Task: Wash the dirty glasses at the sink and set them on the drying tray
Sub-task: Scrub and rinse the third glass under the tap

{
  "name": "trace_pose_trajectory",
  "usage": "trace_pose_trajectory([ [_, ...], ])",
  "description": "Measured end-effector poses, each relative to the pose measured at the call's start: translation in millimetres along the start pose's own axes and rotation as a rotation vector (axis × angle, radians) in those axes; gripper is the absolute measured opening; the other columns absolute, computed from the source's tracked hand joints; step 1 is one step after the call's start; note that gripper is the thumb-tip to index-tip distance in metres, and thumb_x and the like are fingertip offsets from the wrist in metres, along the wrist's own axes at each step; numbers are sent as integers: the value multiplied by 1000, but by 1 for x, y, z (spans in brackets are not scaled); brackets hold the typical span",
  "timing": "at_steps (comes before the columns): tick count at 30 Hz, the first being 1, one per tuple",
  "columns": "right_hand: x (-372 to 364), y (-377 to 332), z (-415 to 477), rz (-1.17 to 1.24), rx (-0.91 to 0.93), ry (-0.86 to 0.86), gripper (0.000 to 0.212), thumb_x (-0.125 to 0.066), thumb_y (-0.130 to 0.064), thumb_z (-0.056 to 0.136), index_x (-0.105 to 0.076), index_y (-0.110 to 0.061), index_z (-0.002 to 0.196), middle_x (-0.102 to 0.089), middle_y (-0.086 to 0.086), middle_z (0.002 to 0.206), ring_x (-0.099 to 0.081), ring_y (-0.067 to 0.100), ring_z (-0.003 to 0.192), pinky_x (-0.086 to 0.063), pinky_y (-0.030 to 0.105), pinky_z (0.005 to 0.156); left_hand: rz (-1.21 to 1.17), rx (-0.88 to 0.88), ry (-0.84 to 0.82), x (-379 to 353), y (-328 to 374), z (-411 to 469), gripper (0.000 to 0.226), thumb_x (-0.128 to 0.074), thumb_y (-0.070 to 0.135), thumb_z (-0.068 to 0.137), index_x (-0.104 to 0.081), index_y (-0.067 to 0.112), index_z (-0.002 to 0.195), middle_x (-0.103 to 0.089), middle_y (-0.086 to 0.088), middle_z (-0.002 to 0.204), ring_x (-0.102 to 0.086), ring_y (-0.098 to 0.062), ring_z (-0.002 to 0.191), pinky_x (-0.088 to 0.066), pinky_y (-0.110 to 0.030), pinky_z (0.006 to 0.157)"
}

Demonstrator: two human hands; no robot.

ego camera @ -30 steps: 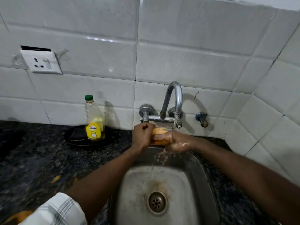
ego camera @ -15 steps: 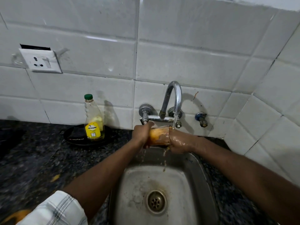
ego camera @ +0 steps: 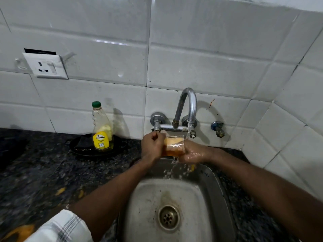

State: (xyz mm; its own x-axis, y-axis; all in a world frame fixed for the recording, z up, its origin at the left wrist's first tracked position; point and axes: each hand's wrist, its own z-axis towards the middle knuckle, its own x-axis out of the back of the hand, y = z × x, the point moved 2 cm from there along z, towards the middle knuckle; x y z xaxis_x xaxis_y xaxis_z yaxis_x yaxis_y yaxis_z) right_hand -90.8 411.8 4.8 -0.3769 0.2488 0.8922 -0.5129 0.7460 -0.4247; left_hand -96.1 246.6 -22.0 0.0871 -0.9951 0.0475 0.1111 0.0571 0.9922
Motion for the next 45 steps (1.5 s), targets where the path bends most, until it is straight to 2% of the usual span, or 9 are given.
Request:
trace_pose_trajectory([
  [4,-4,3,0,-307,105,36,53,-56,-4,83,-57,-26,131,-63,-3,122,-60,10,108,-54,32,93,26,465,-90,0,-4,10,31,-53,37,94,-62,7,97,-64,-15,81,-58,-28,57,-39,-25,41],
  [10,-3,-4,-3,-80,27,26,57,-64,-11,81,-52,-19,136,-63,4,121,-63,19,109,-54,43,97,-15,54,-1,-2,-1,2,28,-60,30,96,-69,6,86,-68,-11,85,-66,-32,83,-56,-43,71],
  [15,-8,-2,-3,-176,41,33,59,-60,1,79,-55,-23,133,-65,7,120,-63,20,103,-55,37,91,-10,540,-104,-2,-8,11,36,-57,40,89,-61,7,104,-66,-18,96,-62,-31,73,-43,-26,45],
  [21,-5,-1,-1,104,-75,18,64,-69,-9,76,-51,-22,135,-62,5,124,-61,18,111,-53,38,98,-43,192,-65,-1,-1,8,26,-59,28,96,-70,4,97,-69,-11,90,-65,-24,76,-50,-27,50],
  [25,-13,-3,-2,-64,16,14,59,-59,5,79,-57,-20,132,-62,0,127,-61,16,111,-53,34,96,50,447,-140,3,0,12,36,-58,37,92,-62,2,100,-62,-14,80,-56,-26,55,-39,-26,41],
  [30,-5,-7,0,33,73,66,59,-61,5,81,-52,-33,125,-60,-2,118,-59,21,113,-53,35,97,29,29,-47,2,5,6,29,-60,27,97,-71,1,90,-68,-8,82,-63,-21,75,-47,-24,60],
  [35,-10,-1,-1,-269,85,30,55,-57,-11,87,-52,-36,136,-65,-2,123,-63,17,110,-53,34,93,72,468,-152,3,6,11,35,-55,38,94,-62,4,100,-65,-15,84,-55,-25,51,-38,-22,38],
  [40,-6,-11,2,30,75,49,68,-58,13,83,-48,-38,128,-60,-14,114,-59,2,109,-52,16,87,37,-23,-40,3,10,5,25,-59,26,98,-69,9,82,-65,-3,76,-60,-17,72,-43,-15,56],
  [45,-11,4,0,-245,53,60,68,-59,-3,81,-48,-42,137,-63,-2,124,-61,15,109,-55,36,92,60,546,-236,3,7,10,35,-50,42,96,-62,11,105,-65,-11,85,-59,-23,63,-39,-21,42],
])
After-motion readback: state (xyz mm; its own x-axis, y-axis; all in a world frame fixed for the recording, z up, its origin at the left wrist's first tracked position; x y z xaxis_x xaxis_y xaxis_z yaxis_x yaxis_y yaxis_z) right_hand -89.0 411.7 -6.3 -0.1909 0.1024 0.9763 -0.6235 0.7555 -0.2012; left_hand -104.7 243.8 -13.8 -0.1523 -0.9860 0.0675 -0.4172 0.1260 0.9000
